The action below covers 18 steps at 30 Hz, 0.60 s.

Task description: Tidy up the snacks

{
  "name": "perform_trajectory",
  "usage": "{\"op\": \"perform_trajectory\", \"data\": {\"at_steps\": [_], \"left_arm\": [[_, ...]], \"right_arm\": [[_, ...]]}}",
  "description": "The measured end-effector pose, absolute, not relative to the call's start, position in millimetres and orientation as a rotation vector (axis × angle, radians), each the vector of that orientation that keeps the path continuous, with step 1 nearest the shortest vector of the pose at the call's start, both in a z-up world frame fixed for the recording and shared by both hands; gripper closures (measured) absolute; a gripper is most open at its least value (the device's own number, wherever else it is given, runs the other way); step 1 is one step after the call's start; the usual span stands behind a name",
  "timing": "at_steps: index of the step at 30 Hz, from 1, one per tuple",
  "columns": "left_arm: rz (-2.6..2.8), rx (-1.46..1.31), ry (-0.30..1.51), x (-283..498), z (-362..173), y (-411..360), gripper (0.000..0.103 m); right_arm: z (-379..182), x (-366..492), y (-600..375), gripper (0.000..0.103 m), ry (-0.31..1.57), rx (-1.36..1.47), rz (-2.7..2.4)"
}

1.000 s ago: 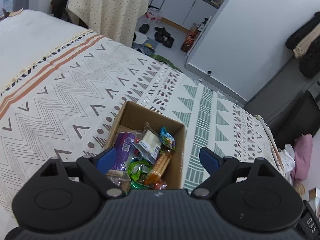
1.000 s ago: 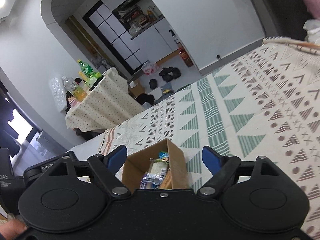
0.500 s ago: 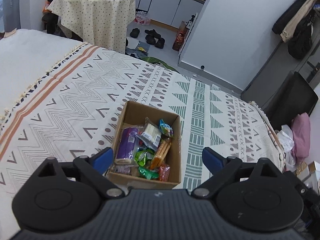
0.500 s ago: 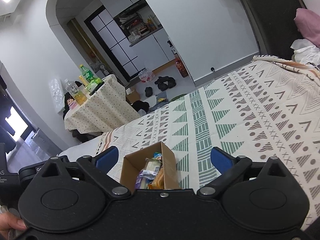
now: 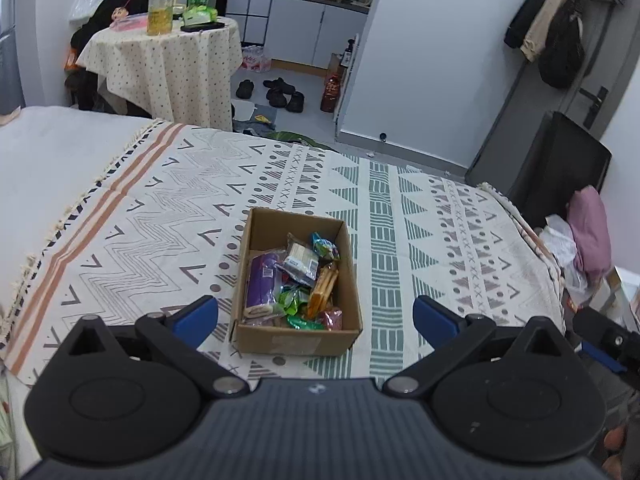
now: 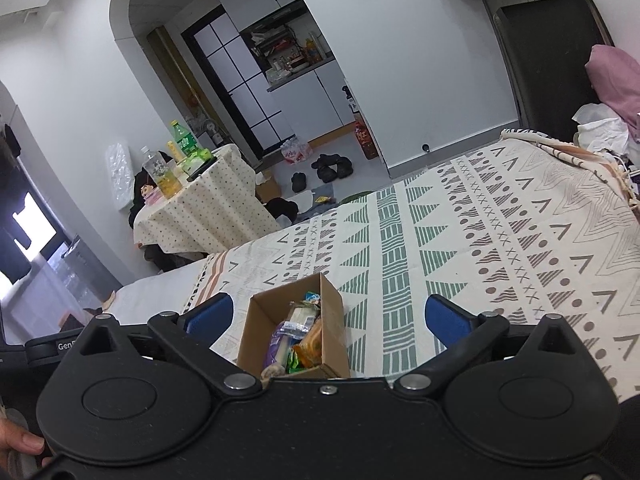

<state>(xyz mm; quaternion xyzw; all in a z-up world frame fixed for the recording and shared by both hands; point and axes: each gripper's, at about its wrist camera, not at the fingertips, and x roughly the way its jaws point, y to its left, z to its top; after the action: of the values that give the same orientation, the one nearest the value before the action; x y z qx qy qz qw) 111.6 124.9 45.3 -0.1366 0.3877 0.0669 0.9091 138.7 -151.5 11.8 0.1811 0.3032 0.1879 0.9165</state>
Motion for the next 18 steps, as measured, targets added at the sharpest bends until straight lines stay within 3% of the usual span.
{"op": "perform_trajectory", "data": {"at_steps": [18], "left_arm": [[0.062,-0.143,0.803,46,42,90,0.0]], "right_arm": [[18,74,-177,0.0,0.619,0.288,0.371]]}}
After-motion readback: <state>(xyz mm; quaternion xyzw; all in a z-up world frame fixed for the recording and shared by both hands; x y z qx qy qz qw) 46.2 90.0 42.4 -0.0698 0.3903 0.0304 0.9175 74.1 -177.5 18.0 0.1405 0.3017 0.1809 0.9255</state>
